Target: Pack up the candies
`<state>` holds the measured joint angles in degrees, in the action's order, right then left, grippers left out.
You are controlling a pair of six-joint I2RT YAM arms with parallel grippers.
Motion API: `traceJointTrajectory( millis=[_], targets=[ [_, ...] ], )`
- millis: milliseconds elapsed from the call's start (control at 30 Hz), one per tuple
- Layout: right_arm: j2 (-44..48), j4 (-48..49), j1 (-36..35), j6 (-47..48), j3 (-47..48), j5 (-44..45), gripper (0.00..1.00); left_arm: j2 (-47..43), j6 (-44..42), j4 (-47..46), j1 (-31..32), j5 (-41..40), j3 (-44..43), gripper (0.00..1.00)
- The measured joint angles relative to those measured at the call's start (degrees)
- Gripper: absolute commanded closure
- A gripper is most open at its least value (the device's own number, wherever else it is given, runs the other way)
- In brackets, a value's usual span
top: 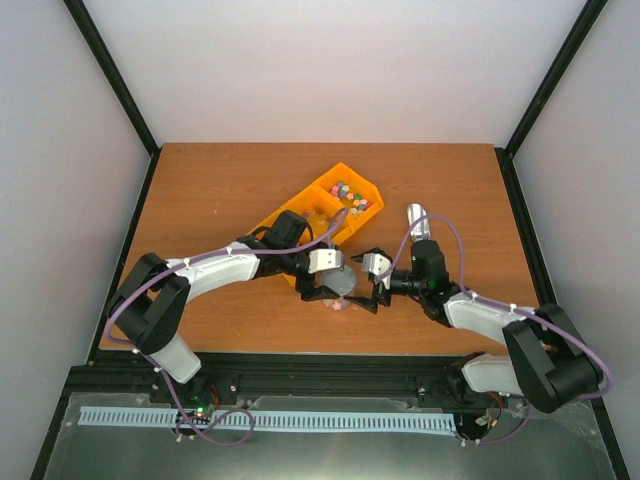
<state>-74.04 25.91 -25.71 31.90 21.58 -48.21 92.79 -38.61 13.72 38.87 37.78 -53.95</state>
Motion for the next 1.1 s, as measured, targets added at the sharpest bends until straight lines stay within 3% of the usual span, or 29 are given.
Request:
traceJointTrajectory(
  millis=[100, 367, 700, 900, 1100],
  targets=[
    [3.8, -1.1, 0.2, -1.8, 0.0, 1.0, 0.00, 0.0, 0.3, 0.2, 0.1, -0.1, -0.2, 0.01],
    [12.8, -5.2, 1.2, -5.8, 0.7, 4.5, 0.00, -0.2, 3.1, 2.2, 0.2, -0.7, -1.3, 0.00],
    [15.9, -9.3, 1.4, -11.7, 9.2, 9.5, 0.00, -7.1, 8.9, 8.8, 0.0, -1.0, -5.1, 0.00],
    [13.2, -12.0, 1.4, -15.0, 20.9, 14.4, 0.00, -7.9, 15.6, 14.4, -2.9, -3.1, -16.6, 0.00],
    [6.3, -15.7, 4.3, -19.5, 34.9, 19.3, 0.00, -6.8, 21.6, 19.8, -9.6, -5.3, -31.3, 0.00]
  ],
)
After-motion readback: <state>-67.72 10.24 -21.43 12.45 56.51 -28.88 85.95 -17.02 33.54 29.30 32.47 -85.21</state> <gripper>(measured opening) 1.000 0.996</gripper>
